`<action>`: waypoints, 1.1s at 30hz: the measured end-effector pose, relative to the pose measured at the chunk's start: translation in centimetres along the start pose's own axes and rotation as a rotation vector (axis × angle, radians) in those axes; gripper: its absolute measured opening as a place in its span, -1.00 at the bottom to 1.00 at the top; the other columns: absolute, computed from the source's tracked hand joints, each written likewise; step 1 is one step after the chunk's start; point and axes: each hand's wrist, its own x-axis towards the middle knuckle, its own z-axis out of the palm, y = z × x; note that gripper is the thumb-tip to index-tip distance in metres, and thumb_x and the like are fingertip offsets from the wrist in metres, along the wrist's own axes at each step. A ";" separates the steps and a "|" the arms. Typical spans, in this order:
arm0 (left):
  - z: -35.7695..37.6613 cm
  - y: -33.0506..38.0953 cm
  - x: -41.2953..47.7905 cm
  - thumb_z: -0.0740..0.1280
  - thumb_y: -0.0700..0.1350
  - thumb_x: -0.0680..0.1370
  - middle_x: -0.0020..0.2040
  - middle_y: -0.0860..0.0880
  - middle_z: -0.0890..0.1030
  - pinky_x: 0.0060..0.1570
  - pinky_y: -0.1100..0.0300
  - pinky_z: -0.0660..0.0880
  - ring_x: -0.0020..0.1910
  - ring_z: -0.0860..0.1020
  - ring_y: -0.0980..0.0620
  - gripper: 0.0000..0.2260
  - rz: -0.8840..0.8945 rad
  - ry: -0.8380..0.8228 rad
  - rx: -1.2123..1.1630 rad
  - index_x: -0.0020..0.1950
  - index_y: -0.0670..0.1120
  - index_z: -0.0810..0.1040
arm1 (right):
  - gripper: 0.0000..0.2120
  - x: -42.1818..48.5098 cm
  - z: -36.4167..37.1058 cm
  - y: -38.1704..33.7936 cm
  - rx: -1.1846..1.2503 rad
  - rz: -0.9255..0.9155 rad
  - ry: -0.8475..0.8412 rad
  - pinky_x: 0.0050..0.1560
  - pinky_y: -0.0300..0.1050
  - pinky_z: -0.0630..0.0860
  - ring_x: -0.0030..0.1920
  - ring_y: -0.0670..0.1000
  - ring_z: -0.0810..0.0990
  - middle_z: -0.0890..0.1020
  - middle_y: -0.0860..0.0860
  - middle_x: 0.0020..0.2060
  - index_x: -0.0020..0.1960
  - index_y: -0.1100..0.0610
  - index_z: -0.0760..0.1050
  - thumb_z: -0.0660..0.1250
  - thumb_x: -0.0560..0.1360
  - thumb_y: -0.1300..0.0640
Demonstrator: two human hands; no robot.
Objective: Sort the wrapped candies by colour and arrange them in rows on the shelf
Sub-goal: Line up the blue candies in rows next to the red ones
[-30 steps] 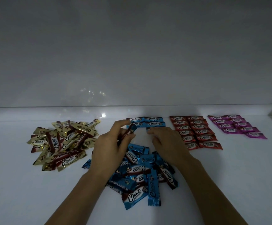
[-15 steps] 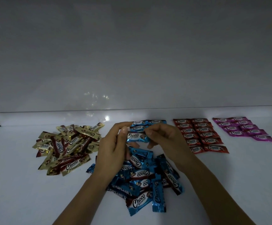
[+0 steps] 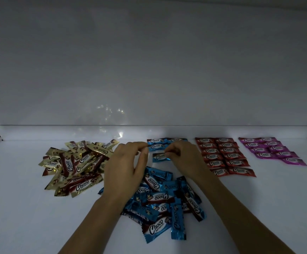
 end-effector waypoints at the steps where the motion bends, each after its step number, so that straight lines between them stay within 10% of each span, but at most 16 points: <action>1: 0.0 0.0 0.0 0.13 0.06 0.59 -0.08 0.08 0.62 -0.16 0.34 0.34 -0.09 0.45 0.21 -0.68 0.023 0.007 0.012 0.12 -0.05 0.60 | -0.87 0.4 0.2 -0.2 -0.109 -0.013 -0.016 0.02 -0.24 0.45 -0.03 -0.09 0.57 0.64 -0.03 0.02 0.04 0.05 0.60 0.34 0.52 0.12; 7: -0.2 -0.3 0.2 0.13 0.06 0.59 -0.11 0.10 0.61 -0.18 0.47 0.28 -0.12 0.42 0.26 -0.68 -0.006 0.046 -0.002 0.10 -0.05 0.61 | -0.80 -0.8 0.4 -1.3 -0.205 -0.311 0.025 0.05 -0.08 0.49 0.00 -0.02 0.56 0.64 -0.01 0.01 0.12 0.08 0.57 0.24 0.55 0.17; 15: 0.4 -0.6 0.0 0.15 0.06 0.57 -0.09 0.06 0.64 -0.22 0.16 0.53 -0.13 0.55 0.12 -0.69 0.040 -0.046 -0.015 0.10 -0.04 0.61 | -0.73 -1.1 1.2 -1.2 -0.159 -0.295 -0.123 0.11 -0.14 0.46 0.07 -0.05 0.54 0.60 -0.01 0.13 0.25 0.05 0.50 0.16 0.61 0.14; 24: 1.5 -0.1 -1.2 0.15 0.58 0.20 0.50 0.15 0.21 0.46 0.07 0.01 0.47 0.11 0.14 -0.11 0.180 -0.754 0.142 0.48 0.23 0.24 | -0.83 -5.4 -1.4 1.4 0.147 -0.178 0.063 -0.05 -0.46 0.44 0.01 -0.26 0.55 0.61 -0.19 -0.06 0.06 -0.01 0.54 0.21 0.59 0.18; 28: 1.9 -0.4 -1.3 0.16 0.49 0.34 0.19 0.09 0.54 0.12 0.07 0.45 0.17 0.43 0.09 -0.35 0.224 -0.625 0.036 0.26 0.15 0.55 | -0.89 -7.3 -0.3 2.2 0.178 -0.174 0.094 -0.15 -0.40 0.47 -0.10 -0.19 0.57 0.61 -0.13 -0.16 -0.01 -0.01 0.53 0.22 0.59 0.07; 33: 1.8 0.0 -1.4 0.18 0.31 0.45 -0.12 0.07 0.56 -0.23 0.10 0.50 -0.14 0.49 0.12 -0.57 0.147 -0.534 -0.057 -0.01 0.01 0.58 | -0.67 -8.0 0.1 1.6 0.138 -0.180 0.033 -0.13 -0.34 0.47 -0.10 -0.19 0.54 0.59 -0.17 -0.16 0.02 -0.04 0.50 0.08 0.53 -0.22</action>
